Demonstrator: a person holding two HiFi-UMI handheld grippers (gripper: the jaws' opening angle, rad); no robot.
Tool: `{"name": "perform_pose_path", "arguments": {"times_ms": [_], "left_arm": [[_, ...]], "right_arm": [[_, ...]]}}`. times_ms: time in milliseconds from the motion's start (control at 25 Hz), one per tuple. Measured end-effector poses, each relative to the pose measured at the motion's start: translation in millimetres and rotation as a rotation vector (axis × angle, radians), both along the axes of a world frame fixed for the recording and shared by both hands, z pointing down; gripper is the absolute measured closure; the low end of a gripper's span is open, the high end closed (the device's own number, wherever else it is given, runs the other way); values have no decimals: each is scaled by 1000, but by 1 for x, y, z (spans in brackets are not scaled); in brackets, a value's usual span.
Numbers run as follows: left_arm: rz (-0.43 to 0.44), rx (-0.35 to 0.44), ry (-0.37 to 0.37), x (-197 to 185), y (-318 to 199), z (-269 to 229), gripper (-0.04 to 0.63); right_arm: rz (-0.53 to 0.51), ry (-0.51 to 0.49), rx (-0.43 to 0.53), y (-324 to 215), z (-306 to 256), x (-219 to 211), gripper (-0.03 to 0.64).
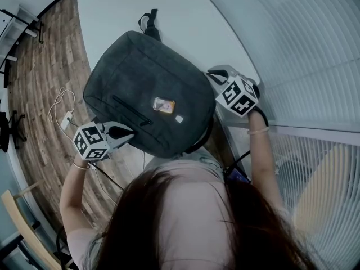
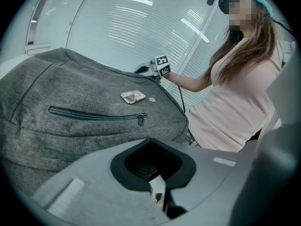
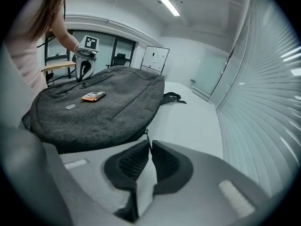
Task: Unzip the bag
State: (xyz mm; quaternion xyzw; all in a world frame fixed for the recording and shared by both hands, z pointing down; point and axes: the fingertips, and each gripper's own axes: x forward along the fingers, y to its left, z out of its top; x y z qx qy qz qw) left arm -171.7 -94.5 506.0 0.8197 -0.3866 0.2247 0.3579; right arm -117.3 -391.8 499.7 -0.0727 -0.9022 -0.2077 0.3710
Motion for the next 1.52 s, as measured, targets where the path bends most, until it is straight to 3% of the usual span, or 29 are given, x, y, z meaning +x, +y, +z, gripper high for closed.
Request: {"name": "perform_pose_path", "arguments": {"times_ms": [1520], "left_arm": [[11, -24, 12, 6, -4, -2, 588]], "right_arm": [[-126, -43, 15, -14, -5, -78, 574]]}}
